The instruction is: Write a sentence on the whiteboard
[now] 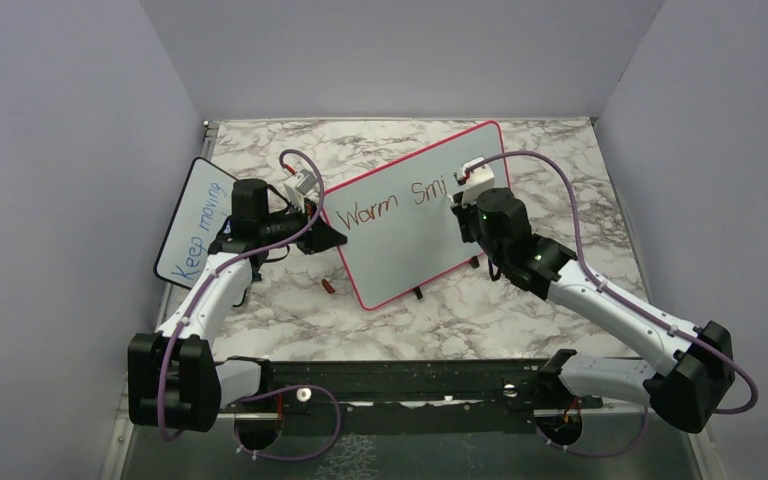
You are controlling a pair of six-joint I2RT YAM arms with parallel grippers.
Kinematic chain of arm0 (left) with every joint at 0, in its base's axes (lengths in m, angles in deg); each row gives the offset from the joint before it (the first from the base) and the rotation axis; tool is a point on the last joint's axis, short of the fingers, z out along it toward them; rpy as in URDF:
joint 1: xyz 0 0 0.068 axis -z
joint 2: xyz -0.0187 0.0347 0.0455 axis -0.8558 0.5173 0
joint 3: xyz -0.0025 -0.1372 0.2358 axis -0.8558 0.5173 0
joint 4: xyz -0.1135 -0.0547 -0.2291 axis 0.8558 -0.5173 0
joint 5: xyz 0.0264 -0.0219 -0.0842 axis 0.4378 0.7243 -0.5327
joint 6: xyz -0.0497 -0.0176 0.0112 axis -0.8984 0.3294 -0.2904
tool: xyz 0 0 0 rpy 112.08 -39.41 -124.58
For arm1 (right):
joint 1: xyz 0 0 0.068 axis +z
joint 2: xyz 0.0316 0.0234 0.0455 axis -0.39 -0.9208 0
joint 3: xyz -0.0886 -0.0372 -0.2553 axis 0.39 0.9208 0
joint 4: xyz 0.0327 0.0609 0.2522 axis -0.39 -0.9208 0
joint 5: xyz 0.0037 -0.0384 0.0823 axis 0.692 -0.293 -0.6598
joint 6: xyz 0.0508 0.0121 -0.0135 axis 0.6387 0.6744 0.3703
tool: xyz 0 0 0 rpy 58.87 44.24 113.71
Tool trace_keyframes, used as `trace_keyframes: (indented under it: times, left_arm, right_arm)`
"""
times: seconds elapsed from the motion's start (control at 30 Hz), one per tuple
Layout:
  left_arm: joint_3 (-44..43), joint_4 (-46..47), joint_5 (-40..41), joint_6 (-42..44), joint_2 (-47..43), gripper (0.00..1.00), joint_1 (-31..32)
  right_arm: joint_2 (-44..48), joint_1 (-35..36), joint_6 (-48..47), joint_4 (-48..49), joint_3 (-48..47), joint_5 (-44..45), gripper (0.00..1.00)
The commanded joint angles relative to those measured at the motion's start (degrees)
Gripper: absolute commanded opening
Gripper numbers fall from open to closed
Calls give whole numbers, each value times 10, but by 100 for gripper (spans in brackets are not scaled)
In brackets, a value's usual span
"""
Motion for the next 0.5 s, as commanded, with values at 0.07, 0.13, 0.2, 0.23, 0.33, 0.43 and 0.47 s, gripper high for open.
trace_keyframes:
  times: [0.07,0.13,0.2,0.23,0.33,0.43,0.47]
  left_arm:
    - [8,-34,65,60,5,0,-5]
    - [8,-34,65,60,4,0,-5]
    - [9,-34,65,60,4,0,-4]
    - [9,-35,65,60,4,0,-4]
    - [9,-33,65,59,4,0,-4]
    - [10,-34,64,58,3,0,-4]
    - [10,-34,64,58,4,0,-4]
  right_arm:
    - [21,-3,7,-4,8,-1,0]
    - [27,-3,7,5,12,2,0]
    - [31,-3,4,10,11,8,0]
    - [32,-3,2,13,10,12,0]
    - [34,-3,-2,21,4,24,0]
    - [33,-3,-12,38,1,34,0]
    - [31,-3,-15,42,-1,38,1]
